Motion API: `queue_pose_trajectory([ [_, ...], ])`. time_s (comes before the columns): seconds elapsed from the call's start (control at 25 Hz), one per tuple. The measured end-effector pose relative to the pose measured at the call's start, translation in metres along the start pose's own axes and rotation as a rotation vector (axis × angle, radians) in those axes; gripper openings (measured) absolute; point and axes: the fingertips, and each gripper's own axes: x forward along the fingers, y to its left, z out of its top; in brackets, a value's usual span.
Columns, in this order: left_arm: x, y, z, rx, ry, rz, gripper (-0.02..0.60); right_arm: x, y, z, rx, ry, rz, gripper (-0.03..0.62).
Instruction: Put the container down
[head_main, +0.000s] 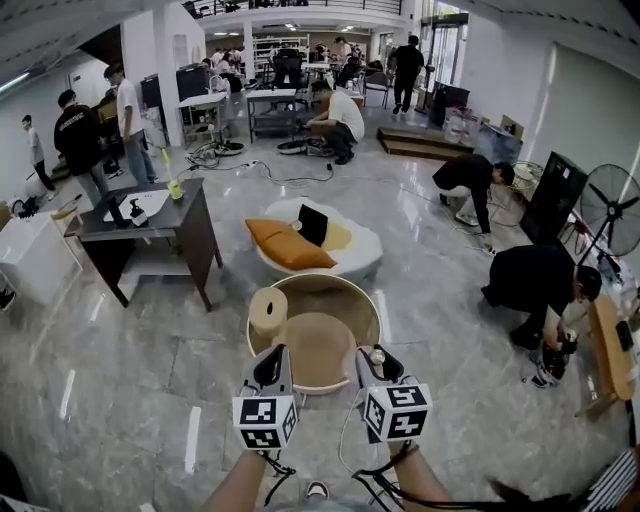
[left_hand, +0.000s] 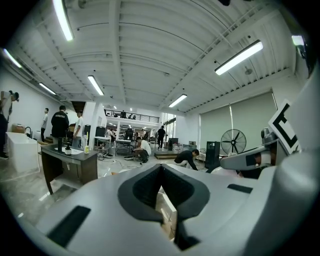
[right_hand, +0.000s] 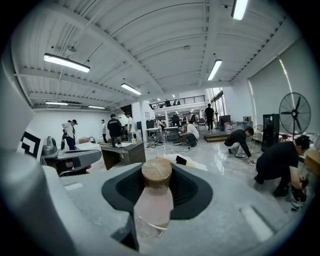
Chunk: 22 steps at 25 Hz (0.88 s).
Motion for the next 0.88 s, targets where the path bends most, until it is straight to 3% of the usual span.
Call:
queue_pose_trajectory([
  [0.52, 0.037, 0.025, -0.009, -0.009, 0.037, 0.043, -0.006, 0.050, -0.025, -0.001, 0.031, 0.039, 0.001, 0.133],
  [0.88, 0.109, 0.049, 0.000, -0.016, 0.025, 0.031, -0.005, 0.115, -0.042, 0.019, 0.009, 0.037, 0.007, 0.134],
])
